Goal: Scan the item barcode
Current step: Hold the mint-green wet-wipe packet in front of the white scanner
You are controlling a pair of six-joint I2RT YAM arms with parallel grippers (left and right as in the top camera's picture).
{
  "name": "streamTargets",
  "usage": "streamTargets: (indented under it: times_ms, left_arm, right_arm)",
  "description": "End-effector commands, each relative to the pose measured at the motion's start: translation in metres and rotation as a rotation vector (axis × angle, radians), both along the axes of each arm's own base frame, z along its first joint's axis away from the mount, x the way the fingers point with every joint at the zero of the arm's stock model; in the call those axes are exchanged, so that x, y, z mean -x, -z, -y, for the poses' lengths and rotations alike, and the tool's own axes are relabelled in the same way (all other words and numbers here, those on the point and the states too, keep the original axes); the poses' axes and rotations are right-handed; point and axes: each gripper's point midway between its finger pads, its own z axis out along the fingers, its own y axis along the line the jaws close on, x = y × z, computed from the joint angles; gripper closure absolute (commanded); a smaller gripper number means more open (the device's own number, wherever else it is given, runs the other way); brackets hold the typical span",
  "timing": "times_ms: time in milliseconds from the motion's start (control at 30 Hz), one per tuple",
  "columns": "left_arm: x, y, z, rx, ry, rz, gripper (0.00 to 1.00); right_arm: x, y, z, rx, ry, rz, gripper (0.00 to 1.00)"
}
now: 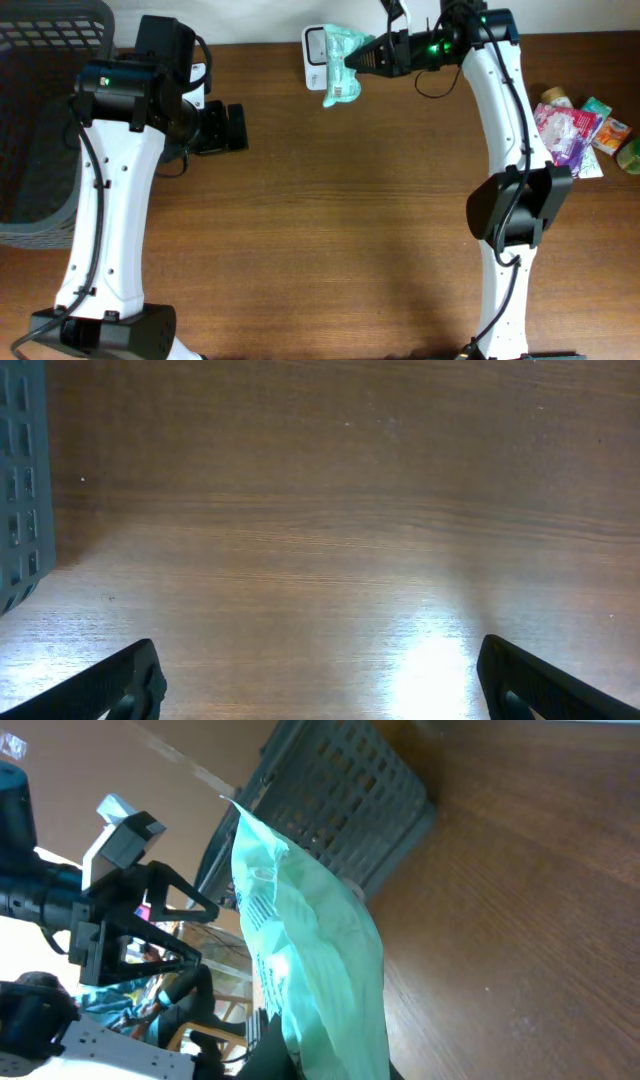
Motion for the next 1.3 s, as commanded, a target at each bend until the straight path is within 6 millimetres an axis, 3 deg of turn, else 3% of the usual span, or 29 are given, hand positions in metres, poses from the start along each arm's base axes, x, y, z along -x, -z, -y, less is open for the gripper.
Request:
streamTargets:
  times_ms: [0,200,267,300,400,433,500,567,633,733,800,967,1033,1100,1167,1233,1267]
  left_arm:
    - [0.000,-0.001,0.001,-0.007,0.017,0.008,0.01]
    - [0.000,-0.001,0.001,-0.007,0.017,0.008,0.01]
    - [0.000,-0.001,0.001,-0.007,0.017,0.008,0.01]
    - [0.000,-0.001,0.001,-0.007,0.017,0.008,0.01]
    - [0.000,-0.001,0.001,-0.007,0.017,0.008,0.01]
    - [0.000,-0.001,0.001,-0.007,0.017,0.008,0.01]
    - [0.000,-0.001,0.001,-0.007,0.017,0.008,0.01]
    - [0.000,-0.001,0.001,-0.007,0.017,0.008,0.01]
    - [0.000,-0.001,0.001,-0.007,0.017,0.008,0.01]
    - [0.000,-0.001,0.001,-0.007,0.017,0.008,0.01]
    - [0.000,-0.001,0.001,-0.007,0.017,0.008,0.01]
    - [0.000,-0.001,0.001,-0.007,0.017,0.008,0.01]
    - [0.000,-0.001,0.001,-0.007,0.017,0.008,0.01]
    - [0.000,-0.001,0.001,-0.007,0.017,0.008,0.01]
    - [0.000,-0.001,0.001,-0.007,0.017,0.008,0.01]
    - [0.000,-0.001,0.001,-0.007,0.017,0.008,0.01]
    - [0.000,-0.001,0.001,-0.007,0.017,0.008,0.01]
  right_arm:
    - [0.007,-0.012,-0.014,0.034,-0.016,0.085,0.96]
    - [0.007,-0.011,-0.015,0.042,-0.013,0.082,0.96]
    - [-0.010,0.017,-0.007,0.210,0.112,-0.001,0.96]
    - [-0.023,0.046,0.006,0.397,0.245,-0.064,0.96]
    - [-0.038,0.105,0.061,0.959,0.607,-0.102,0.96]
    - [-0.038,0.109,0.077,1.126,0.723,-0.072,0.96]
    - [-0.038,0.102,0.091,1.369,0.867,0.055,0.96]
    - [-0.028,0.114,0.090,1.506,0.923,0.076,0.96]
    - [-0.016,0.148,0.089,1.577,0.885,0.019,0.96]
    - [0.005,0.209,0.101,1.685,0.854,-0.082,0.95]
    - [0.018,0.232,0.100,1.703,0.806,-0.119,0.83]
    - [0.033,0.252,0.061,1.514,0.674,-0.268,0.82]
    - [0.039,0.252,0.038,1.404,0.610,-0.337,0.71]
    - [0.036,0.233,0.028,1.341,0.597,-0.352,0.53]
    - [0.027,0.190,0.033,1.309,0.613,-0.321,0.31]
    - [0.026,0.162,0.046,1.315,0.557,-0.271,0.25]
    - [0.028,0.159,0.057,1.331,0.505,-0.260,0.25]
